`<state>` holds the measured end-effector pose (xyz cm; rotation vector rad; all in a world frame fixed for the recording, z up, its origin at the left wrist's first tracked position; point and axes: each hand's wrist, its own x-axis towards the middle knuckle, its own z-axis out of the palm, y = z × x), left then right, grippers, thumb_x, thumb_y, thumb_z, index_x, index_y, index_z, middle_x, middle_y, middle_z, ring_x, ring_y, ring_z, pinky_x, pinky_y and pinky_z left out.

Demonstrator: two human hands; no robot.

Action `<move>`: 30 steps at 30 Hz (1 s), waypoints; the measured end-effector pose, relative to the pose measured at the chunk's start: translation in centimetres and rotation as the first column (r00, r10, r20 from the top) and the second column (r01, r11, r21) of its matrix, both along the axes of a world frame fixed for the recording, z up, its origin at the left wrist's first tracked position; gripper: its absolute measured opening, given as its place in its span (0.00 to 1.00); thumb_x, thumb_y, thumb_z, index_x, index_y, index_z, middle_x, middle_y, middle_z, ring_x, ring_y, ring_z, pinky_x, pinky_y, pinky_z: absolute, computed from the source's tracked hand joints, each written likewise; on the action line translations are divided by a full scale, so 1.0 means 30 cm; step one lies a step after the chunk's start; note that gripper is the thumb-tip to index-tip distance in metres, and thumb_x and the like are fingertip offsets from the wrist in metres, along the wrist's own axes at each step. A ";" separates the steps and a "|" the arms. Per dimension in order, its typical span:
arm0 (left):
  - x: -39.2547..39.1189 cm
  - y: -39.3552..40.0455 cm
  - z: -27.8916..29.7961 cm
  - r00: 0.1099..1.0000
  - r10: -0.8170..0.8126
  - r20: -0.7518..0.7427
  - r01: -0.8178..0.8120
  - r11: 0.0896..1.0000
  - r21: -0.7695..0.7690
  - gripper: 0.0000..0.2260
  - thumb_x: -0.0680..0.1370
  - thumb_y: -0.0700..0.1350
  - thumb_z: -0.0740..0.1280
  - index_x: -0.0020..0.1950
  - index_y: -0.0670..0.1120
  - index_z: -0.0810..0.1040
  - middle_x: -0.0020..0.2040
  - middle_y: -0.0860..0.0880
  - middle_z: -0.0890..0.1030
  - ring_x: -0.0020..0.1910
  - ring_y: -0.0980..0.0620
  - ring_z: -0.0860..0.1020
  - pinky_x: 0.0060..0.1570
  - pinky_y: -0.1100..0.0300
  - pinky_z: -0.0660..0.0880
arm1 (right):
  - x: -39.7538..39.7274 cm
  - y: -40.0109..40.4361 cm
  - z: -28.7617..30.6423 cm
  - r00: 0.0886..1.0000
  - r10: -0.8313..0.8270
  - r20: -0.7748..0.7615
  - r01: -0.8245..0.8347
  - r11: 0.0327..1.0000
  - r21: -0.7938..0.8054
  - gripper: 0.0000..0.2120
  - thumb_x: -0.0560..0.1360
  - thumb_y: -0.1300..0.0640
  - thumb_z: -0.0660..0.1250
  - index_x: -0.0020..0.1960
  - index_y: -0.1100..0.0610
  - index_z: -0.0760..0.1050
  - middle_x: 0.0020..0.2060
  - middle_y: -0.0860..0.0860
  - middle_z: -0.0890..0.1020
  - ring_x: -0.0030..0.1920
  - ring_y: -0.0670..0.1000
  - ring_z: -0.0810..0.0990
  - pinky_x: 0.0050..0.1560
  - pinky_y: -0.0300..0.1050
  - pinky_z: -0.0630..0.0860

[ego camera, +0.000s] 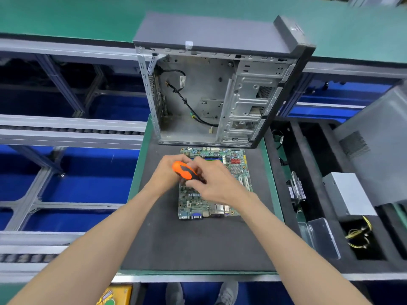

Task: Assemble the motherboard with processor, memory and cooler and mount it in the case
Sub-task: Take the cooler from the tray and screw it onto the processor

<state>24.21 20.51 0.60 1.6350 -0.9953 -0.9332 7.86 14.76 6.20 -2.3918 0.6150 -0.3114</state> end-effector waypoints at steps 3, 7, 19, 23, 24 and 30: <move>-0.045 -0.006 0.011 0.990 -0.072 -0.122 0.075 0.997 0.019 0.08 0.79 0.31 0.65 0.46 0.37 0.83 0.35 0.46 0.84 0.30 0.54 0.78 0.33 0.63 0.76 | -0.013 -0.079 0.099 0.964 -0.185 0.192 0.178 0.983 0.051 0.09 0.72 0.56 0.73 0.45 0.54 0.73 0.26 0.37 0.75 0.28 0.45 0.69 0.32 0.37 0.63; -0.085 -0.026 0.022 0.971 -0.173 -0.163 0.184 0.982 0.051 0.10 0.80 0.31 0.64 0.56 0.39 0.82 0.45 0.45 0.86 0.38 0.54 0.82 0.44 0.62 0.80 | -0.026 -0.152 0.190 0.886 -0.314 0.342 0.300 0.949 0.093 0.09 0.74 0.57 0.71 0.49 0.56 0.72 0.29 0.45 0.73 0.30 0.48 0.68 0.37 0.53 0.69; -0.149 -0.178 0.030 0.849 -0.290 0.442 0.200 0.950 0.240 0.16 0.80 0.41 0.68 0.68 0.49 0.78 0.69 0.48 0.77 0.70 0.46 0.71 0.70 0.50 0.66 | -0.042 -0.237 0.380 0.710 -0.320 0.628 0.430 0.903 -0.026 0.25 0.76 0.61 0.67 0.69 0.50 0.64 0.36 0.50 0.73 0.31 0.54 0.71 0.38 0.58 0.75; -0.160 -0.220 0.011 0.757 -0.431 0.491 0.237 0.881 0.409 0.13 0.82 0.43 0.63 0.66 0.52 0.77 0.70 0.53 0.75 0.70 0.48 0.70 0.71 0.47 0.63 | -0.041 -0.251 0.370 0.698 -0.309 0.646 0.445 0.894 -0.053 0.26 0.77 0.62 0.66 0.71 0.50 0.62 0.35 0.46 0.70 0.32 0.54 0.72 0.37 0.58 0.75; -0.160 -0.228 0.013 0.755 -0.442 0.485 0.238 0.873 0.425 0.13 0.82 0.43 0.63 0.65 0.52 0.78 0.69 0.54 0.75 0.69 0.48 0.71 0.70 0.47 0.63 | -0.040 -0.255 0.369 0.699 -0.312 0.644 0.449 0.892 -0.056 0.26 0.77 0.62 0.66 0.70 0.50 0.62 0.35 0.46 0.71 0.32 0.54 0.72 0.37 0.58 0.75; -0.149 -0.269 0.013 0.759 -0.467 0.453 0.234 0.846 0.479 0.13 0.80 0.40 0.62 0.61 0.50 0.80 0.71 0.54 0.73 0.63 0.46 0.75 0.67 0.45 0.68 | -0.030 -0.260 0.356 0.726 -0.310 0.614 0.458 0.884 -0.095 0.24 0.77 0.60 0.67 0.68 0.50 0.61 0.34 0.51 0.72 0.30 0.51 0.71 0.34 0.51 0.73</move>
